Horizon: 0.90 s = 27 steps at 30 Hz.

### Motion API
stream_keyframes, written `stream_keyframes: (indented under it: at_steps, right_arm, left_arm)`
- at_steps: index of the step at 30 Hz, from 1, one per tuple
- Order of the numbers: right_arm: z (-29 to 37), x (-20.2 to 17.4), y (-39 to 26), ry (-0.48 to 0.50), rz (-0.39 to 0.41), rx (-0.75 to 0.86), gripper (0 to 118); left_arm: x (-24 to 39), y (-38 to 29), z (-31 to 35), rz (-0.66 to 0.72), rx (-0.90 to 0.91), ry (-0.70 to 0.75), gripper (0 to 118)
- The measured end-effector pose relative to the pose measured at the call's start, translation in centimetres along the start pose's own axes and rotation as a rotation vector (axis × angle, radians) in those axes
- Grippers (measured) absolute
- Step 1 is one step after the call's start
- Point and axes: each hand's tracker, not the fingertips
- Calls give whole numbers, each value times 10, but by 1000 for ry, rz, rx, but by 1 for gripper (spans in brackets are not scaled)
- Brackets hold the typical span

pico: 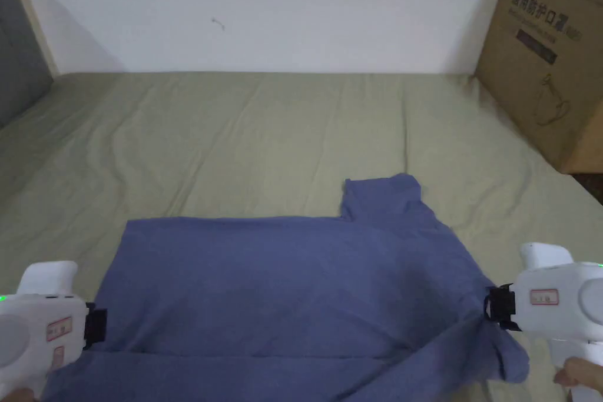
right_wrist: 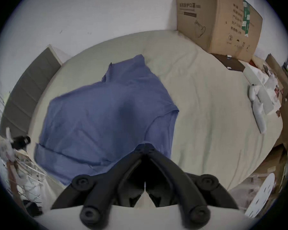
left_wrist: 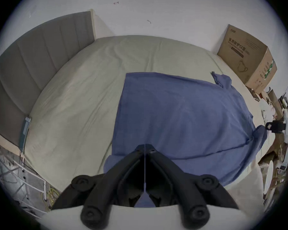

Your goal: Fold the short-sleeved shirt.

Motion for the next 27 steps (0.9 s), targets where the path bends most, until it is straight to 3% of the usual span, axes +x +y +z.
stream_keyframes:
  at_steps: [1,8,12,18,27]
  right_arm:
    - [5,11,8,42,-5,13,0]
    - [47,24,24,-16,33,59,0]
    - [57,38,4,8,14,46,0]
    - [39,50,0,-3,2,22,0]
    - [6,35,36,29,24,31,0]
  left_arm:
    - [-1,3,-1,-1,-2,-3,0]
    - [4,23,-5,-26,5,7,0]
    - [4,24,-5,-25,7,3,0]
    - [0,21,-7,-28,-7,9,0]
    - [-3,25,-11,14,-14,2,0]
